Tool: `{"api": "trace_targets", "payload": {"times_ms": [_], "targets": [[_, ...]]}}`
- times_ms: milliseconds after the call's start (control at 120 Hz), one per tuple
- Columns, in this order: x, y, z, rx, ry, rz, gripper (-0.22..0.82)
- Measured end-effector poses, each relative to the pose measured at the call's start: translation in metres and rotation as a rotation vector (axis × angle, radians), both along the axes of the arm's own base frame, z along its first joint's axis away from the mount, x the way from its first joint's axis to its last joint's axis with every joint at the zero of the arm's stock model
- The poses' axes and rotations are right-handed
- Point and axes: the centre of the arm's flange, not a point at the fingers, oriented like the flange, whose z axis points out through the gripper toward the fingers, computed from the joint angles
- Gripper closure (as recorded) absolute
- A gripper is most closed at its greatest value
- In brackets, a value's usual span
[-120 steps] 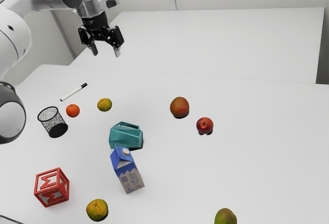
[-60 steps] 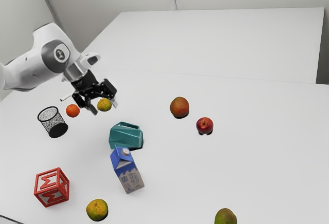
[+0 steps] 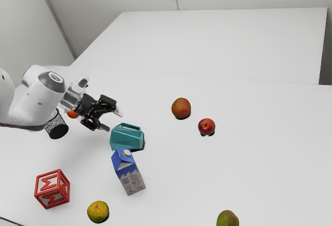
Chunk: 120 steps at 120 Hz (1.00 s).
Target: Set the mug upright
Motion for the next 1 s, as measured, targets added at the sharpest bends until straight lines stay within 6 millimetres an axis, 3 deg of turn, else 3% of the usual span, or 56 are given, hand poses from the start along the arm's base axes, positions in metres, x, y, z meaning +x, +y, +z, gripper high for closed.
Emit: {"api": "trace_targets", "payload": {"times_ms": [167,742,1000], "targets": [[-0.011,-0.004,-0.021,-0.071,-0.044,-0.006,0.00],[-0.021,-0.028,-0.046,-0.226,-0.184,-0.156,0.01],[-0.021,-0.032,-0.047,-0.235,-0.235,-0.198,0.30]]}}
